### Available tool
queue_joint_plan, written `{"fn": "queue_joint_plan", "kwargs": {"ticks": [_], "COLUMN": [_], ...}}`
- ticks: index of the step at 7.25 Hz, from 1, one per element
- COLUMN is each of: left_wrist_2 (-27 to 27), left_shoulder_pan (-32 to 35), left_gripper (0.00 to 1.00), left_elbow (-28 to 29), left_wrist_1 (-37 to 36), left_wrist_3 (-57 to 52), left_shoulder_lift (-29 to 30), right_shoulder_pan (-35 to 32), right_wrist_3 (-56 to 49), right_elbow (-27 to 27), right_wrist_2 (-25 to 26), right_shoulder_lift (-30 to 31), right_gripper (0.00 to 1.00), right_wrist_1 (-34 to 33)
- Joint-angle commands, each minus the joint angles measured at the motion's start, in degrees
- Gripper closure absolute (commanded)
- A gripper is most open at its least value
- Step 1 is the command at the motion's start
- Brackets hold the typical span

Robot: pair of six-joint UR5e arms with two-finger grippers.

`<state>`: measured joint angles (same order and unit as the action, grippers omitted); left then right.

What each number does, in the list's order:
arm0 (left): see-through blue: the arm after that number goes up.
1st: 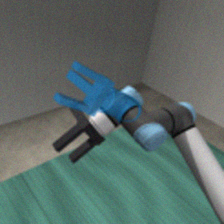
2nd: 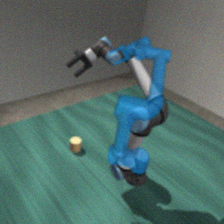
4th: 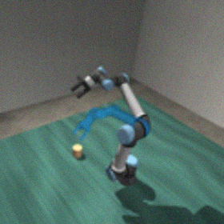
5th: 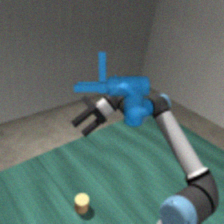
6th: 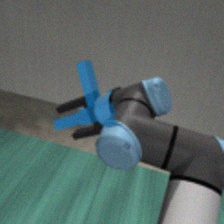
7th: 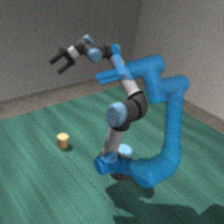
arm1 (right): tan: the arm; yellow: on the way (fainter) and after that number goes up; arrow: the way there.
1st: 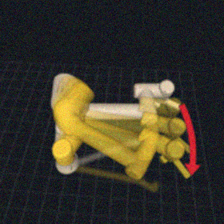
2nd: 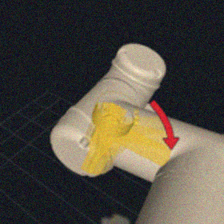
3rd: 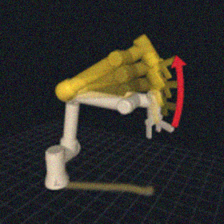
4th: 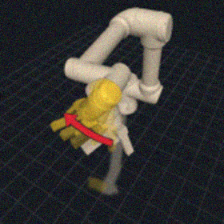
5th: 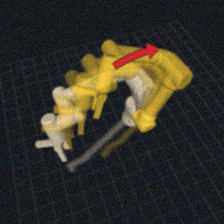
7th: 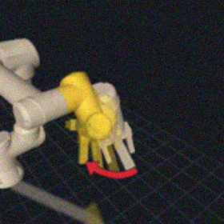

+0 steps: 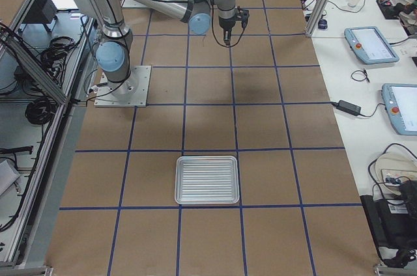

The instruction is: Place bearing gear from tray to pile

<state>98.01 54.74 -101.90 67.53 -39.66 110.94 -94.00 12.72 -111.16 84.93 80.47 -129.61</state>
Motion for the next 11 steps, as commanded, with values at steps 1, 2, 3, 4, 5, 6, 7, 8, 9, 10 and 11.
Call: {"fn": "queue_joint_plan", "kwargs": {"ticks": [1,2,3,4,5,6,7,8,9,10,11], "left_wrist_2": [0.0,0.0,-0.1,-0.2,-0.4,-0.9,-1.0,-1.8,-3.8,-4.1,-4.0], "left_shoulder_pan": [6.8,9.2,11.9,15.1,18.4,22.3,26.9,31.2,34.6,36.7,37.7], "left_gripper": [0.00,0.00,0.00,0.00,0.00,0.00,0.00,0.00,0.00,0.00,0.00], "left_elbow": [1.1,1.1,1.1,1.3,1.4,1.4,1.7,3.1,4.1,4.1,4.1], "left_wrist_1": [0.5,0.4,0.3,0.2,0.2,0.1,-1.0,-1.5,-2.4,-3.5,-3.6], "left_wrist_3": [6.2,7.2,10.1,14.0,16.8,17.6,22.0,27.5,33.0,35.5,35.6], "left_shoulder_lift": [-1.9,-2.1,-2.3,-2.5,-2.7,-3.2,-3.1,-2.4,-1.7,-1.5,-1.3], "right_shoulder_pan": [-9.7,-10.4,-11.3,-13.1,-13.4,-13.5,-13.4,-12.1,-10.7,-7.2,-3.9], "right_wrist_3": [13.8,15.6,17.5,21.5,22.7,22.7,22.7,21.8,19.6,12.9,3.0], "right_elbow": [1.7,4.6,6.2,6.7,7.4,7.4,7.7,8.1,8.0,8.1,8.2], "right_wrist_2": [-0.1,-0.5,-2.5,-3.8,-4.2,-4.3,-4.0,-3.8,-3.6,-2.9,0.0], "right_shoulder_lift": [-9.8,-12.2,-13.7,-15.0,-15.2,-15.5,-15.3,-14.6,-12.3,-8.5,-3.5], "right_gripper": [0.69,0.67,0.65,0.64,0.63,0.58,0.36,0.14,0.11,0.09,0.09], "right_wrist_1": [-13.9,-14.0,-13.7,-14.3,-14.1,-14.0,-14.0,-13.3,-11.6,-4.2,6.2]}}
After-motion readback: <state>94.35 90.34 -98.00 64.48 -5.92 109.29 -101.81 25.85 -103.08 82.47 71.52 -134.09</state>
